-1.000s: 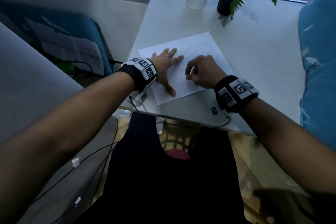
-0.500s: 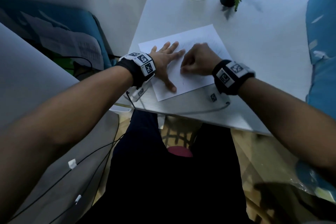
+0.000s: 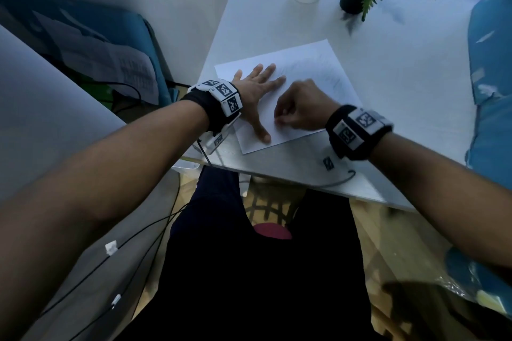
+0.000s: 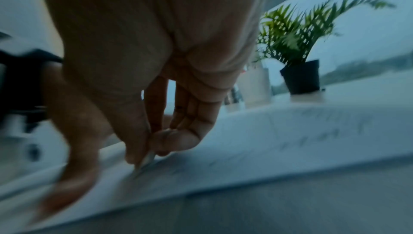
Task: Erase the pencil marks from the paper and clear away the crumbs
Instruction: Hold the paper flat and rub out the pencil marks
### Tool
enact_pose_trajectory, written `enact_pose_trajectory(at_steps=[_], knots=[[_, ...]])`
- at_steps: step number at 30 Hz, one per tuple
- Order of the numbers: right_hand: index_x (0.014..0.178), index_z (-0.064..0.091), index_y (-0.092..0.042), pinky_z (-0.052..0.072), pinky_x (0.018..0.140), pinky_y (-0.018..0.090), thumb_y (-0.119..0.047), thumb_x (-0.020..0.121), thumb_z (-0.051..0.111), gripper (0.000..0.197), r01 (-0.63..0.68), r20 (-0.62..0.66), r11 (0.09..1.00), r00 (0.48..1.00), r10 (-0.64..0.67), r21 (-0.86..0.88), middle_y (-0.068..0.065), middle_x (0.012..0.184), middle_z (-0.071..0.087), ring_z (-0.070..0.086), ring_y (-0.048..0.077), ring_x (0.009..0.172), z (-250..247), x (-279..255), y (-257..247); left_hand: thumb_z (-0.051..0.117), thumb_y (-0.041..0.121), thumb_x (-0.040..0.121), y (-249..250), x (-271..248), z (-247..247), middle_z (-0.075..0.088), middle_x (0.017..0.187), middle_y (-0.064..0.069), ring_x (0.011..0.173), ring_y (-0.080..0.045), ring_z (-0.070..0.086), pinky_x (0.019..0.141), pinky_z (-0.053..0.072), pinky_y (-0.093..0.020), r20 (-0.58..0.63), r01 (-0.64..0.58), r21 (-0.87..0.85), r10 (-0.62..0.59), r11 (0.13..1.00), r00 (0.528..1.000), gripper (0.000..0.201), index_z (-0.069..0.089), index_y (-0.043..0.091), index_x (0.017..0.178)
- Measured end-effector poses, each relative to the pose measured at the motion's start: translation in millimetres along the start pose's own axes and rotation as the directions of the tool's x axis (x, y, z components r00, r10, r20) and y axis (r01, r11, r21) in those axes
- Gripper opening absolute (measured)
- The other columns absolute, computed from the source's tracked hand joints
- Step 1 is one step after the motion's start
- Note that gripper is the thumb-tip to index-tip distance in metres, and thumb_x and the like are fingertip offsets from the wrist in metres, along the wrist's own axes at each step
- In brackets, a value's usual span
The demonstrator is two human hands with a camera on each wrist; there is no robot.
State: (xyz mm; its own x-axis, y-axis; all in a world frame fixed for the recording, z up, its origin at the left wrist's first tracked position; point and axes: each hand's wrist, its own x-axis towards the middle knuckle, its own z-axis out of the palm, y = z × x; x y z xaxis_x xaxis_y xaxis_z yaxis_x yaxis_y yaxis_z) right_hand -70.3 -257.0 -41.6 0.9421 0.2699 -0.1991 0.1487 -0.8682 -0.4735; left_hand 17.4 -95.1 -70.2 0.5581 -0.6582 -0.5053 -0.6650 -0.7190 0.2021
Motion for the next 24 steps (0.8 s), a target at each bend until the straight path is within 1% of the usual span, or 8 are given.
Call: enact_pose_trajectory(at_steps=[3, 6, 11, 13, 15, 17, 20, 24], knots=[[0.082, 0.079, -0.015, 0.041, 0.061, 0.004, -0.017, 0.075, 0.075, 0.008, -0.054, -0.065, 0.998, 0.996, 0.055, 0.016, -0.001, 0.074, 0.073, 0.063, 0.008, 0.064, -8.9, 10.7, 9.2, 0.082, 0.077, 0.038, 0.3, -1.1, -1.0, -0.027, 0.16, 0.001, 0.147, -0.022, -0.025, 0.117, -0.009, -0.058, 0.008, 0.005, 0.003, -0.005, 1.0, 1.0, 0.155, -0.013, 0.036, 0.154], [0.082, 0.079, -0.015, 0.049, 0.065, 0.015, -0.019, 0.074, 0.075, 0.01, -0.097, -0.187, 0.995, 0.977, 0.101, 0.03, 0.003, 0.074, 0.072, 0.064, 0.012, 0.067, -15.8, 17.2, 17.4, 0.083, 0.075, 0.039, 2.5, -2.2, -1.9, -0.027, 0.161, 0.001, 0.147, -0.022, -0.025, 0.117, -0.009, -0.059, 0.01, 0.006, -0.002, -0.006, 1.0, 1.0, 0.155, -0.013, 0.036, 0.154], [0.082, 0.079, -0.018, 0.048, 0.065, 0.007, -0.018, 0.075, 0.076, 0.008, -0.025, -0.004, 0.999, 1.0, 0.025, 0.037, -0.004, 0.074, 0.073, 0.065, 0.005, 0.066, 0.5, -1.0, 6.0, 0.082, 0.078, 0.037, 0.2, -0.9, -0.5, -0.028, 0.16, 0.002, 0.147, -0.022, -0.026, 0.116, -0.01, -0.058, 0.009, -0.002, 0.003, 0.002, 1.0, 1.0, 0.156, -0.014, 0.037, 0.154], [0.084, 0.08, -0.016, 0.042, 0.061, 0.002, -0.019, 0.075, 0.077, 0.01, -0.085, -0.123, 0.995, 0.988, 0.09, 0.048, 0.001, 0.075, 0.073, 0.061, 0.006, 0.064, -12.7, 13.4, 14.8, 0.083, 0.075, 0.04, 2.9, -2.5, -3.0, -0.027, 0.16, 0.001, 0.147, -0.022, -0.025, 0.117, -0.01, -0.058, 0.012, 0.003, 0.006, -0.003, 1.0, 1.0, 0.155, -0.013, 0.036, 0.154], [0.084, 0.08, -0.014, 0.048, 0.064, 0.011, -0.018, 0.074, 0.076, 0.011, -0.105, -0.212, 0.993, 0.971, 0.113, 0.05, 0.004, 0.075, 0.074, 0.062, 0.009, 0.065, -15.6, 19.3, 18.9, 0.084, 0.073, 0.04, 4.9, -4.1, -3.2, -0.026, 0.161, 0.001, 0.147, -0.022, -0.025, 0.117, -0.009, -0.058, 0.011, 0.009, 0.0, -0.009, 1.0, 1.0, 0.154, -0.012, 0.035, 0.154], [0.082, 0.079, -0.014, 0.052, 0.068, 0.018, -0.016, 0.074, 0.074, 0.009, -0.072, -0.161, 0.997, 0.984, 0.078, 0.038, 0.003, 0.075, 0.074, 0.066, 0.012, 0.067, -3.1, 10.1, 13.1, 0.084, 0.075, 0.038, 4.4, -3.7, -2.0, -0.026, 0.161, 0.002, 0.147, -0.021, -0.024, 0.116, -0.01, -0.058, 0.0, 0.007, 0.002, -0.007, 1.0, 1.0, 0.156, -0.012, 0.036, 0.154], [0.082, 0.08, -0.018, 0.051, 0.067, 0.012, -0.018, 0.075, 0.075, 0.008, -0.029, -0.026, 0.999, 0.999, 0.029, 0.02, -0.003, 0.075, 0.074, 0.066, 0.007, 0.068, 4.7, -2.0, 6.1, 0.083, 0.077, 0.037, 2.0, -2.1, -1.1, -0.027, 0.16, 0.002, 0.147, -0.022, -0.025, 0.116, -0.01, -0.058, 0.002, 0.013, 0.004, -0.013, 1.0, 1.0, 0.157, -0.014, 0.037, 0.154], [0.083, 0.079, -0.014, 0.049, 0.067, 0.016, -0.019, 0.074, 0.077, 0.011, -0.129, -0.222, 0.99, 0.965, 0.139, 0.059, 0.005, 0.076, 0.074, 0.062, 0.008, 0.066, -14.2, 17.2, 18.6, 0.084, 0.075, 0.037, 7.2, -3.5, -3.9, -0.025, 0.161, 0.001, 0.148, -0.022, -0.023, 0.117, -0.008, -0.059, -0.001, 0.022, 0.002, -0.022, 1.0, 1.0, 0.157, -0.013, 0.036, 0.154]])
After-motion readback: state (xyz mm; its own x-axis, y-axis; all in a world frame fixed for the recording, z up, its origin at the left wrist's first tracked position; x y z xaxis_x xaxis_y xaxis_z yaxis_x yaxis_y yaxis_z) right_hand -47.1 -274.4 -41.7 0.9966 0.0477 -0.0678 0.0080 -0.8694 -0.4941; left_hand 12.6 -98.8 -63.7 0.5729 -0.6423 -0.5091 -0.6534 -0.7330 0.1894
